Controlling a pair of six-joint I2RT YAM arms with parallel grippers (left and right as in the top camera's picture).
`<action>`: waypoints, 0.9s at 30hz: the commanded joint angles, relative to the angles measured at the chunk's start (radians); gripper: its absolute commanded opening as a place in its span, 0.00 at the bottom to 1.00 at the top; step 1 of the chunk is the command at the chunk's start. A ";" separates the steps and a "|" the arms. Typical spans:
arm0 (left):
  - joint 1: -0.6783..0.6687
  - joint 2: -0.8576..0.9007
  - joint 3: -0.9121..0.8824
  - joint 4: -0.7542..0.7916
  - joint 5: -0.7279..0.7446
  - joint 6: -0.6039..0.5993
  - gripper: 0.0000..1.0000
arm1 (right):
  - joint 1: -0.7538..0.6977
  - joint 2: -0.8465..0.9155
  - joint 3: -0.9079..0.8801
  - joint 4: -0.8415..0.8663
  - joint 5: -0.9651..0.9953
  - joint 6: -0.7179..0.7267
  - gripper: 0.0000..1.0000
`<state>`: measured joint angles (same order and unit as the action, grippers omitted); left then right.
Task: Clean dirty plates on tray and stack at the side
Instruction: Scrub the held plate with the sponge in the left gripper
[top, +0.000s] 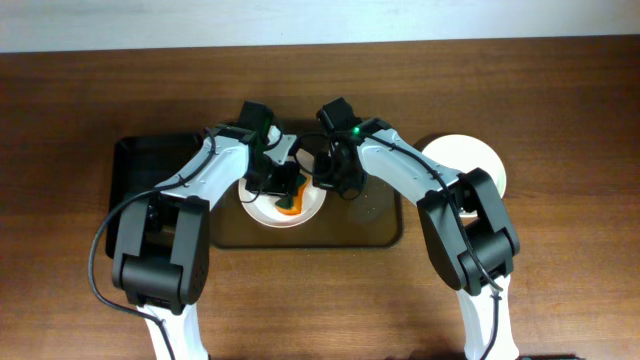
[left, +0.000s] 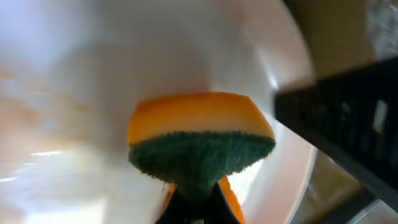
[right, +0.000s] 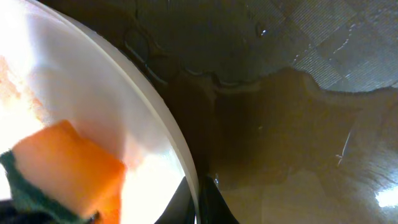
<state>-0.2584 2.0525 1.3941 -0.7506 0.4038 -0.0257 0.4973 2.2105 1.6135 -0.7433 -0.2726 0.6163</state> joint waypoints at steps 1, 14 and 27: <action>0.034 0.014 -0.004 0.065 -0.145 -0.123 0.00 | 0.006 0.041 -0.038 0.000 0.049 -0.010 0.04; 0.057 0.014 -0.004 0.026 -0.416 -0.145 0.00 | 0.006 0.041 -0.038 -0.001 0.049 -0.010 0.04; 0.126 0.013 0.088 -0.073 0.031 -0.056 0.00 | 0.006 0.041 -0.038 -0.004 0.040 -0.037 0.04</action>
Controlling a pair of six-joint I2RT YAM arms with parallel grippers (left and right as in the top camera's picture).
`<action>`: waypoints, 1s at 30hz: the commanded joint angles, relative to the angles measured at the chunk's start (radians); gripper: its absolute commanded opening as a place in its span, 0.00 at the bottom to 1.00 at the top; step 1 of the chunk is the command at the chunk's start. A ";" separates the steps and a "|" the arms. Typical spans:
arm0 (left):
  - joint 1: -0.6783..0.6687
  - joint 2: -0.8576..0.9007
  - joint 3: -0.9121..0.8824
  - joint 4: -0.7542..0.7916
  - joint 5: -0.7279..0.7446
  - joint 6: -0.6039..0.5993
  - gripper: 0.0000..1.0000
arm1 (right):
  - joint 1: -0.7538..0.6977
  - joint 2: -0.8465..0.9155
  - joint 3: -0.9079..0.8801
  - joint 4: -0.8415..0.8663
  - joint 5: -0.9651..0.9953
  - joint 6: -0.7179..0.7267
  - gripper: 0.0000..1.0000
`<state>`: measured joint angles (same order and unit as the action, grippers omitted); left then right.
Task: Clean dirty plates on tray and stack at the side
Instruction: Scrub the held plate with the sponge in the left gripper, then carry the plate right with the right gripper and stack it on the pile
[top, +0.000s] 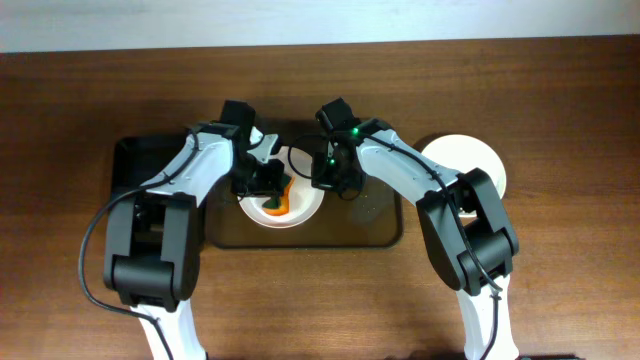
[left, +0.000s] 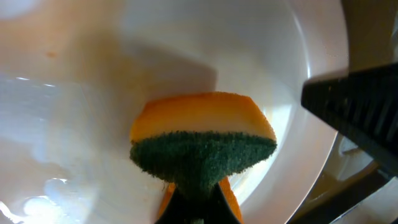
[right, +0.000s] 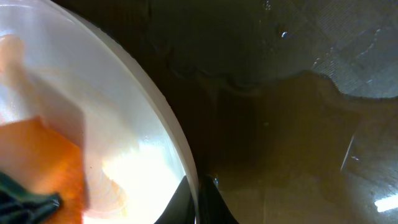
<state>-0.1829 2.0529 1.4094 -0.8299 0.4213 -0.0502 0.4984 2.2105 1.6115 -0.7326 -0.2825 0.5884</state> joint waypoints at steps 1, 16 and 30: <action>0.075 0.013 0.119 0.005 0.007 -0.032 0.00 | 0.005 0.041 -0.036 -0.015 0.050 -0.009 0.04; 0.170 0.013 0.354 -0.156 -0.116 -0.032 0.00 | -0.018 -0.012 -0.035 -0.037 0.004 -0.074 0.04; 0.170 0.013 0.354 -0.156 -0.116 -0.032 0.00 | 0.006 -0.504 -0.033 -0.153 0.629 -0.219 0.04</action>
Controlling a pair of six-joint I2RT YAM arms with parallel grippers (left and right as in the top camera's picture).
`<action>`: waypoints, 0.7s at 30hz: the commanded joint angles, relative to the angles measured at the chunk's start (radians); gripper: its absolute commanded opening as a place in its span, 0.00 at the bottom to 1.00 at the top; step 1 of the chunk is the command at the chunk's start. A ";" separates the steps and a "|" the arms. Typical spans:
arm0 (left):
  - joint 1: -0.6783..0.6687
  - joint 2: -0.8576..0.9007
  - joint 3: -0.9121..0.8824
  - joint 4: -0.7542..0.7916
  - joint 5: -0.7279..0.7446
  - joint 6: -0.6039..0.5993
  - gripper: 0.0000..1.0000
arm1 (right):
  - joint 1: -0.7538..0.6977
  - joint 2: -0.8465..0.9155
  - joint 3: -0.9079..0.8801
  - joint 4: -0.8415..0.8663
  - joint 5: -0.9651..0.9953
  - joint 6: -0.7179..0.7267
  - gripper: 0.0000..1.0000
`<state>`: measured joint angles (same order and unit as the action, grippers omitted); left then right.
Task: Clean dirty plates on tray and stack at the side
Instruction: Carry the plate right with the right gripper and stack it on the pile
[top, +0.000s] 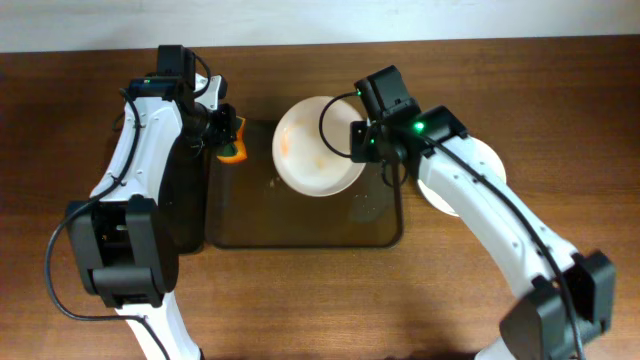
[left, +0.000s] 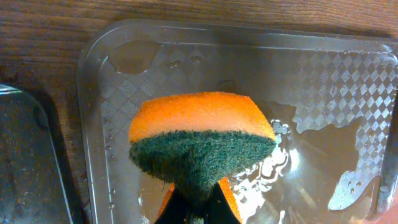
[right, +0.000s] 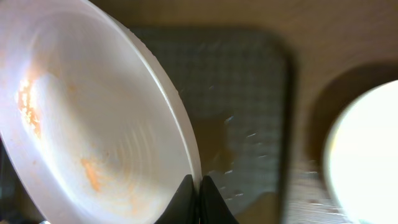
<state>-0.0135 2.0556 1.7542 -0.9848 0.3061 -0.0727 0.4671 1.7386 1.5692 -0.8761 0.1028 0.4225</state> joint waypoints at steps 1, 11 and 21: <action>0.001 0.011 0.009 -0.001 -0.001 -0.009 0.00 | 0.057 -0.040 0.010 -0.016 0.323 -0.063 0.04; 0.001 0.011 0.009 0.000 -0.001 -0.009 0.00 | 0.322 -0.038 0.009 -0.051 1.035 -0.175 0.04; 0.001 0.011 0.009 0.000 -0.019 -0.009 0.00 | 0.428 -0.038 0.009 -0.048 1.207 -0.169 0.04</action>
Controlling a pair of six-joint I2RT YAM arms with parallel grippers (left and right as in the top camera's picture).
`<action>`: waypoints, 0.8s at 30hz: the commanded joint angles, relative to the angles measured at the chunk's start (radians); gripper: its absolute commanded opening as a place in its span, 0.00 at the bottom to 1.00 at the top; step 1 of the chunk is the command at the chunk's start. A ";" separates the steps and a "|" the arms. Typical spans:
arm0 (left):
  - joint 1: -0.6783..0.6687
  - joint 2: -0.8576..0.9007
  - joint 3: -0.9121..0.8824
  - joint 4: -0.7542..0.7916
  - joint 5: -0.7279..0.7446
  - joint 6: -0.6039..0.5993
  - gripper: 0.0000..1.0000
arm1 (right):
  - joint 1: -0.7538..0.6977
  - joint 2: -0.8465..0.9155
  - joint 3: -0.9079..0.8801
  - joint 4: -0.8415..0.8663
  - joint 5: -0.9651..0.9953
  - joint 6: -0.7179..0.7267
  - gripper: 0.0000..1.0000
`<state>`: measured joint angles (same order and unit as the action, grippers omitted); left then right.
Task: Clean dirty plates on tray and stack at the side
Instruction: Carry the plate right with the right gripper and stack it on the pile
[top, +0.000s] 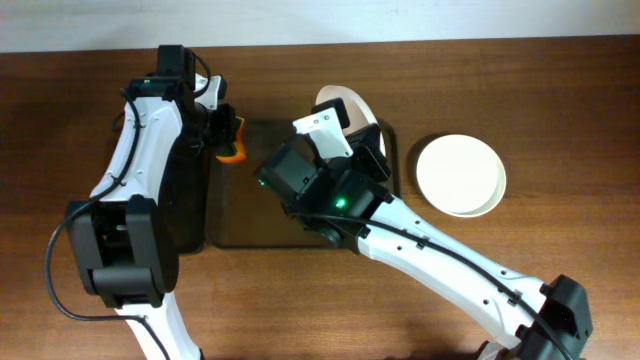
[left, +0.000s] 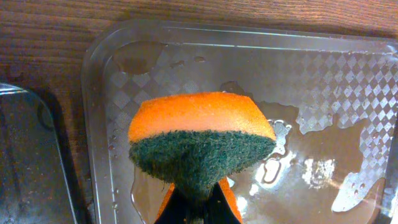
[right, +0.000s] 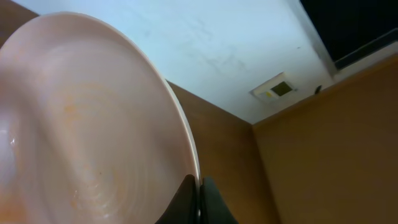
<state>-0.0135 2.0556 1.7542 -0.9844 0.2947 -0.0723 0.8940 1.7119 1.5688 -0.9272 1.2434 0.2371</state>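
My right gripper is shut on the rim of a white plate with faint orange smears. It holds the plate high and tipped up, so the right wrist view looks past it to the wall. In the overhead view the plate shows nearly edge-on over the far part of the clear tray. My left gripper is shut on an orange and green sponge, which hangs over the left end of the wet tray. From above, the sponge sits by the tray's far left corner.
A clean white plate lies on the wooden table to the right of the tray. A dark tray lies left of the clear one, and its edge shows in the left wrist view. My raised right arm hides the tray's middle.
My right arm has risen towards the camera, and the plate, held roughly flat over the tray before, is now tipped up on edge. My left gripper and the sponge have barely moved.
At first the sponge in my left gripper lay inside the plate on the tray, with my right gripper shut on the rim. Later the sponge was at the tray's left end and the plate was held above the tray. Now the plate is high and tilted.
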 joint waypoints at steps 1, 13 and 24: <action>0.001 0.011 0.009 -0.001 -0.007 -0.010 0.00 | 0.002 -0.011 0.009 0.002 0.059 0.034 0.04; 0.001 0.011 0.009 -0.001 -0.007 -0.010 0.00 | -0.254 -0.010 0.000 0.028 -1.035 0.164 0.04; 0.001 0.011 0.009 -0.001 -0.007 -0.009 0.00 | -0.769 -0.010 0.000 -0.003 -1.554 0.110 0.04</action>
<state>-0.0135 2.0556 1.7542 -0.9844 0.2943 -0.0727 0.2199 1.7119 1.5684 -0.9077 -0.2077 0.3626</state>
